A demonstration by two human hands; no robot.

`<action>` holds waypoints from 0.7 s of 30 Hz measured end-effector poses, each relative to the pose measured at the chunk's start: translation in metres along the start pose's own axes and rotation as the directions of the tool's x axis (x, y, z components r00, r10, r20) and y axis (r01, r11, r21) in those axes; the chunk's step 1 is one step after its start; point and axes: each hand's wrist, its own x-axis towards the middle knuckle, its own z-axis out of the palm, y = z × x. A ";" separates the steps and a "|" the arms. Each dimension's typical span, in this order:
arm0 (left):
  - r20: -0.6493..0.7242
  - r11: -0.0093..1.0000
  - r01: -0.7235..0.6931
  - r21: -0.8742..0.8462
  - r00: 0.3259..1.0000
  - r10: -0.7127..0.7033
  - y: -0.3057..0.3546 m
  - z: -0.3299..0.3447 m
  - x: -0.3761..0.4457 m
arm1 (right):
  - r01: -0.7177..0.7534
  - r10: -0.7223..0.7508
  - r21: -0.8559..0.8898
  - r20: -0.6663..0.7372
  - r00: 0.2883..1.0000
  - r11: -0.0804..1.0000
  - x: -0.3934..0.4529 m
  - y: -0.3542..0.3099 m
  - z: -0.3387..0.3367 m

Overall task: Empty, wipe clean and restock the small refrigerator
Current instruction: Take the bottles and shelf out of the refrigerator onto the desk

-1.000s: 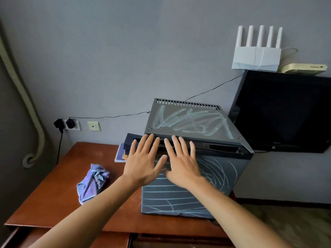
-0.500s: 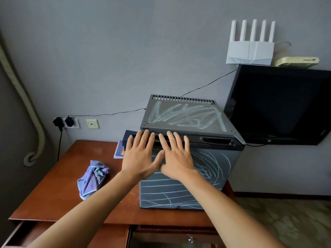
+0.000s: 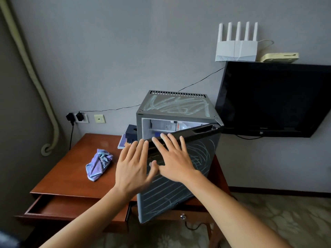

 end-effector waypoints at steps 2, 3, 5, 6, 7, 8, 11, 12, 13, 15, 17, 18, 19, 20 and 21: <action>-0.048 0.999 -0.030 -0.025 0.998 0.029 0.010 -0.008 -0.012 | -0.023 0.021 0.103 0.013 1.000 0.994 -0.013 0.000 -0.003; -0.074 0.998 -0.050 -0.041 0.996 0.047 0.020 -0.017 -0.019 | -0.037 0.034 0.180 0.019 0.999 0.983 -0.026 0.001 -0.009; -0.079 0.992 -0.082 -0.092 0.994 0.075 0.037 -0.032 -0.034 | -0.070 0.063 0.295 0.033 0.997 0.953 -0.050 0.003 -0.019; -0.079 0.987 -0.102 -0.122 0.993 0.093 0.046 -0.040 -0.041 | -0.083 0.076 0.310 0.036 0.996 0.947 -0.061 0.004 -0.024; -0.084 0.979 -0.128 -0.156 0.990 0.116 0.055 -0.047 -0.048 | -0.100 0.092 0.310 0.042 0.995 0.945 -0.072 0.004 -0.029; -0.092 0.969 -0.149 -0.195 0.987 0.133 0.064 -0.055 -0.052 | -0.118 0.107 0.305 0.050 0.993 0.945 -0.083 0.004 -0.035; -0.133 0.927 -0.194 -0.320 0.978 0.158 0.098 -0.078 -0.063 | -0.158 0.140 0.302 0.081 0.987 0.940 -0.116 0.009 -0.053; -0.144 0.911 -0.211 -0.354 0.975 0.170 0.110 -0.084 -0.067 | -0.168 0.147 0.312 0.089 0.985 0.935 -0.128 0.013 -0.059; -0.149 0.896 -0.233 -0.378 0.971 0.189 0.123 -0.089 -0.071 | -0.181 0.157 0.327 0.098 0.983 0.927 -0.139 0.018 -0.066; -0.149 0.862 -0.284 -0.419 0.959 0.243 0.148 -0.095 -0.075 | -0.217 0.188 0.354 0.114 0.975 0.910 -0.159 0.029 -0.079; -0.137 0.824 -0.321 -0.467 0.947 0.291 0.174 -0.097 -0.077 | -0.257 0.225 0.358 0.127 0.966 0.898 -0.177 0.040 -0.088; -0.126 0.804 -0.336 -0.491 0.940 0.316 0.187 -0.097 -0.076 | -0.279 0.246 0.351 0.137 0.960 0.894 -0.187 0.046 -0.092; -0.114 0.784 -0.352 -0.512 0.932 0.344 0.200 -0.096 -0.076 | -0.304 0.268 0.339 0.150 0.952 0.890 -0.195 0.052 -0.096; -0.102 0.763 -0.368 -0.531 0.922 0.374 0.212 -0.095 -0.074 | -0.328 0.288 0.325 0.167 0.943 0.887 -0.203 0.058 -0.101; -0.093 0.742 -0.384 -0.549 0.911 0.402 0.223 -0.094 -0.073 | -0.353 0.308 0.310 0.186 0.933 0.883 -0.210 0.065 -0.106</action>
